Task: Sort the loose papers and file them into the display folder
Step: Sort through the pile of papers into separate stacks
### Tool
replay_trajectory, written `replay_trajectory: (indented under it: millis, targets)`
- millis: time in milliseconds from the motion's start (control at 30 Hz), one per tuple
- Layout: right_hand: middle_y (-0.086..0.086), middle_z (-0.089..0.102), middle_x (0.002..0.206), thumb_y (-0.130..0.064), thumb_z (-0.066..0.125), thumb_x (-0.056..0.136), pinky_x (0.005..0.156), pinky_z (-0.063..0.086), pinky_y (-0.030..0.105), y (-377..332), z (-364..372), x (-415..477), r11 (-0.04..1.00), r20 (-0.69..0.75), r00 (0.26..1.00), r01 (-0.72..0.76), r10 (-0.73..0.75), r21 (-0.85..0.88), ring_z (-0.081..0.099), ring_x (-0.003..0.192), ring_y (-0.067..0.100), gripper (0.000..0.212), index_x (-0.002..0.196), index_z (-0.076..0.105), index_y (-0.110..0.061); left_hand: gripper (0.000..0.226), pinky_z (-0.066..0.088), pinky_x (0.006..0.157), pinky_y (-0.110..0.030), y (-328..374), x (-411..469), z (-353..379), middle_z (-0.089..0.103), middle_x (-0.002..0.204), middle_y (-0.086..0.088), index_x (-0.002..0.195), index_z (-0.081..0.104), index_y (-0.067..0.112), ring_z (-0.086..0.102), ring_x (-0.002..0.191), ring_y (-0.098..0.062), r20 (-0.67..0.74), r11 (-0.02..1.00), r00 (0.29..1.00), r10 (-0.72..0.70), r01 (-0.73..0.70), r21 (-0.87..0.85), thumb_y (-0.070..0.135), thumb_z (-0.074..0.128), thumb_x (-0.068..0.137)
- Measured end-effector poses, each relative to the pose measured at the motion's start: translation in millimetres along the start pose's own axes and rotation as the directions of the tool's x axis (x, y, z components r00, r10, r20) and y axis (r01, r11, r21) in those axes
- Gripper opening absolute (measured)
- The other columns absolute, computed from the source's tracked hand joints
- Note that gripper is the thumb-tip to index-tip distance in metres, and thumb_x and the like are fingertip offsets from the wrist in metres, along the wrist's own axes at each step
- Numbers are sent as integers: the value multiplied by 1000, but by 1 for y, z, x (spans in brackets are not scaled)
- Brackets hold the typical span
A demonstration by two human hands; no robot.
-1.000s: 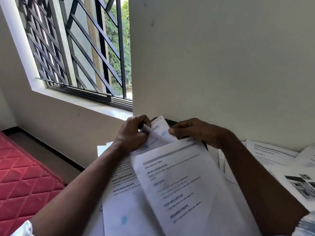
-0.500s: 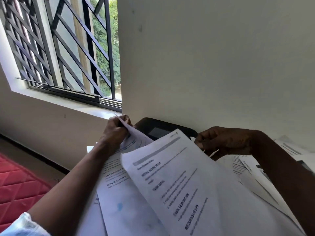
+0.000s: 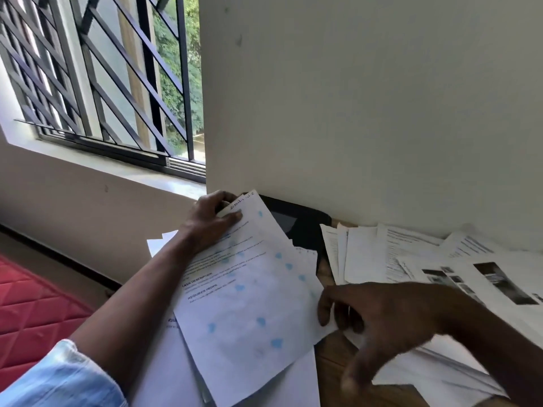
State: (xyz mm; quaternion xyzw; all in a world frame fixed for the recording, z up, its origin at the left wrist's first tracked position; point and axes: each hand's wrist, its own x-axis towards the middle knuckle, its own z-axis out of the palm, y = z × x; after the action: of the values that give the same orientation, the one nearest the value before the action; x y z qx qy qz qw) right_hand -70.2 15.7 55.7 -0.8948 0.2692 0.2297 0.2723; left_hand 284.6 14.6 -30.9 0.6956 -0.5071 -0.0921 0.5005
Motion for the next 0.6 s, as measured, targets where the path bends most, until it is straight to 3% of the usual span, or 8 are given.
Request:
replay_trajectory:
  millis: [67, 167, 333, 433, 500, 600]
  targets:
    - [-14, 58, 107, -74, 81, 65, 93, 52, 38, -22, 13, -5, 985, -49, 998, -46, 38, -167, 58, 100, 10, 66, 112, 50, -41, 32, 53, 77, -29, 3, -1, -1, 76, 93, 5, 104, 73, 27, 69, 85, -16, -15, 999, 1000, -2, 3, 43, 39, 76, 75]
    - [-12, 56, 103, -83, 72, 66, 92, 53, 42, -36, 14, -14, 974, -22, 1000, -15, 10, -227, 57, 97, 11, 64, 105, 50, -37, 29, 46, 74, -27, 6, -4, 0, 73, 91, 3, 101, 73, 27, 62, 80, -13, -28, 997, 1000, 10, -8, 80, 40, 75, 76]
    - [-8, 65, 116, -73, 75, 74, 90, 58, 45, -31, 30, -19, 952, 103, 980, 192, -172, -238, 65, 105, 18, 63, 121, 62, -33, 20, 48, 71, -26, -6, -1, 3, 72, 82, 10, 97, 73, 30, 60, 70, -4, -18, 998, 999, 37, -36, 45, 38, 76, 79]
    - [-4, 68, 107, -58, 80, 79, 80, 59, 42, -18, 36, -11, 941, 84, 969, 245, -232, -233, 66, 96, 19, 41, 105, 68, -29, 14, 47, 69, -23, -5, 0, 3, 72, 81, 10, 98, 74, 26, 59, 68, 0, -21, 997, 999, 38, -37, 70, 29, 78, 85]
    - [1, 70, 96, -47, 80, 83, 74, 58, 46, -8, 35, -4, 949, 75, 964, 266, -256, -168, 69, 84, 22, 28, 96, 69, -24, 14, 47, 67, -21, -2, -1, 4, 72, 82, 10, 99, 74, 24, 59, 69, 0, -22, 996, 999, 35, -33, 84, 28, 78, 86]
    - [3, 73, 101, -41, 78, 88, 78, 58, 54, 3, 27, -3, 956, 83, 953, 293, -291, -11, 71, 87, 25, 25, 105, 72, -23, 13, 47, 65, -20, 1, -3, 4, 72, 82, 8, 99, 74, 23, 58, 67, -1, -21, 997, 999, 27, -26, 78, 26, 77, 87]
